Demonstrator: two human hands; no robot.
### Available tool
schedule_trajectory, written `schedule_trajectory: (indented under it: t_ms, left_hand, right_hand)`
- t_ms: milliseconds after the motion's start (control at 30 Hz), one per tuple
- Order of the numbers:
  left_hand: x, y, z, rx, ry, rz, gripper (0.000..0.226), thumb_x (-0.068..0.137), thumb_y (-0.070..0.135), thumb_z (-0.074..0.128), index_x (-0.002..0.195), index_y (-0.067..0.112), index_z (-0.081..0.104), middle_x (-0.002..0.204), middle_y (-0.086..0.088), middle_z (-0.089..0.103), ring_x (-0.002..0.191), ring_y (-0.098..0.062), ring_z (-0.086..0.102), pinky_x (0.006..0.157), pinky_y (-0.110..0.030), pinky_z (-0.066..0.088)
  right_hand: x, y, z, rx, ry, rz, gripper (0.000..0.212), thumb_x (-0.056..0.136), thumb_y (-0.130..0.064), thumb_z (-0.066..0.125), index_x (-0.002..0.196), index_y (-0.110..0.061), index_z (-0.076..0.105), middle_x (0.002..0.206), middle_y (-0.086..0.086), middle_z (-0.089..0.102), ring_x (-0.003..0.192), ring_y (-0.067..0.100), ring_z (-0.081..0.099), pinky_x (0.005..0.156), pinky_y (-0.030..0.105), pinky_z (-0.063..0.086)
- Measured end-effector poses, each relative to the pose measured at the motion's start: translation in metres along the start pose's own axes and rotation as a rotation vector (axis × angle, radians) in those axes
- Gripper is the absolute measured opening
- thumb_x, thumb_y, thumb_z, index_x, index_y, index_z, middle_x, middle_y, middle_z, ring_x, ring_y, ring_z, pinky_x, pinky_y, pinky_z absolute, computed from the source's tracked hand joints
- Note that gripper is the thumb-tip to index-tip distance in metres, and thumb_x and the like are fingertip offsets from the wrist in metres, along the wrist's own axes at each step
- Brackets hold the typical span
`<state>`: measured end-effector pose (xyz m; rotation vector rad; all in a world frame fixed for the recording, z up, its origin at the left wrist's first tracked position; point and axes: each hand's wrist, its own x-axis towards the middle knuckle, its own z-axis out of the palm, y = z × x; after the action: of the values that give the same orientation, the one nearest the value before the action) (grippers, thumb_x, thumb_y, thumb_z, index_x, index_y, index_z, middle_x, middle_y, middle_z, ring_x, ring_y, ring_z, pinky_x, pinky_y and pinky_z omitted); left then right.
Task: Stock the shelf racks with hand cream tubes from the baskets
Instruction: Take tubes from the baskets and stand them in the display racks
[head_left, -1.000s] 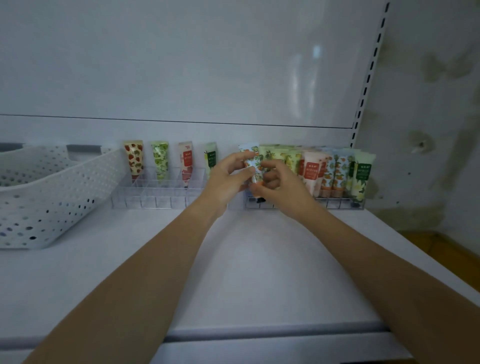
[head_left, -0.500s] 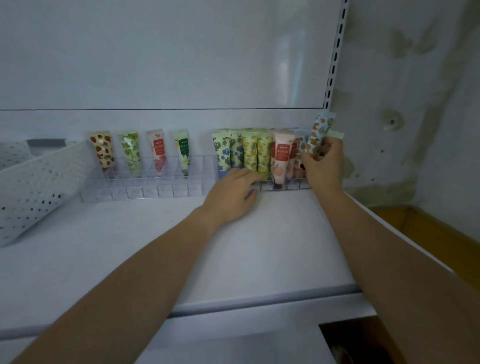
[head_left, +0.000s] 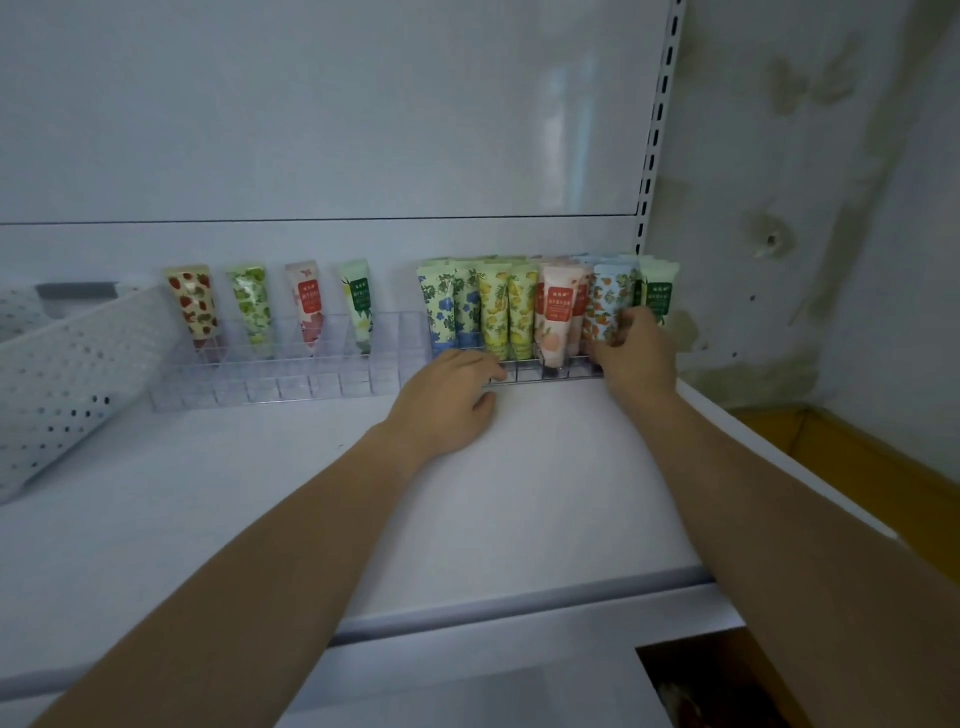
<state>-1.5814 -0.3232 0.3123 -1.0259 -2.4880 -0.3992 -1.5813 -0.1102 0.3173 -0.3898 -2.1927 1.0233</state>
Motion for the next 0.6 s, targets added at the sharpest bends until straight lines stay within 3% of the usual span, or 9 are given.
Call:
schedule_trajectory:
  t_ms: [133, 267, 433, 533, 600]
  left_hand:
    - [-0.002, 0.003, -0.002, -0.04, 0.065, -0.024, 0.033, 0.091, 0.012, 0.046, 0.122, 0.013, 0.056, 0.13, -0.002, 0.055, 0.121, -0.021, 0.045, 0.098, -0.032, 0.039]
    - [0.004, 0.006, -0.022, -0.099, 0.18, -0.059, 0.028, 0.091, 0.011, 0.046, 0.116, 0.011, 0.059, 0.12, -0.005, 0.06, 0.112, -0.024, 0.048, 0.086, -0.036, 0.046]
    - [0.014, -0.036, -0.092, -0.022, 0.24, -0.089, 0.028, 0.092, 0.012, 0.045, 0.117, 0.013, 0.058, 0.12, -0.006, 0.059, 0.114, -0.024, 0.048, 0.091, -0.034, 0.042]
    - [0.001, -0.082, -0.149, 0.029, 0.248, -0.134, 0.027, 0.091, 0.011, 0.046, 0.116, 0.012, 0.058, 0.119, -0.006, 0.059, 0.109, -0.023, 0.053, 0.089, -0.031, 0.041]
    - [-0.018, -0.115, -0.184, 0.075, 0.219, -0.186, 0.026, 0.091, 0.01, 0.048, 0.114, 0.01, 0.058, 0.118, -0.007, 0.061, 0.104, -0.024, 0.057, 0.091, -0.034, 0.045]
  right_hand:
    - [-0.005, -0.011, -0.004, -0.102, 0.117, -0.056, 0.053, 0.083, -0.019, 0.064, 0.127, -0.001, 0.041, 0.126, 0.02, 0.047, 0.118, 0.033, 0.044, 0.096, 0.045, 0.041]
    - [-0.018, -0.044, -0.01, -0.08, 0.304, -0.303, 0.052, 0.084, -0.017, 0.059, 0.132, -0.003, 0.041, 0.128, 0.019, 0.045, 0.119, 0.031, 0.041, 0.097, 0.035, 0.033]
    - [-0.04, -0.109, 0.015, -0.081, 0.127, -0.706, 0.039, 0.086, -0.013, 0.058, 0.123, 0.0, 0.052, 0.118, 0.022, 0.05, 0.111, 0.034, 0.046, 0.092, 0.032, 0.034]
    - [-0.05, -0.162, 0.043, -0.052, -0.01, -0.812, 0.025, 0.089, -0.014, 0.057, 0.109, -0.001, 0.063, 0.113, 0.02, 0.052, 0.106, 0.032, 0.048, 0.087, 0.024, 0.032]
    - [-0.059, -0.199, 0.069, -0.029, -0.116, -0.87, 0.022, 0.092, -0.014, 0.053, 0.101, -0.001, 0.068, 0.111, 0.018, 0.053, 0.104, 0.031, 0.049, 0.087, 0.027, 0.034]
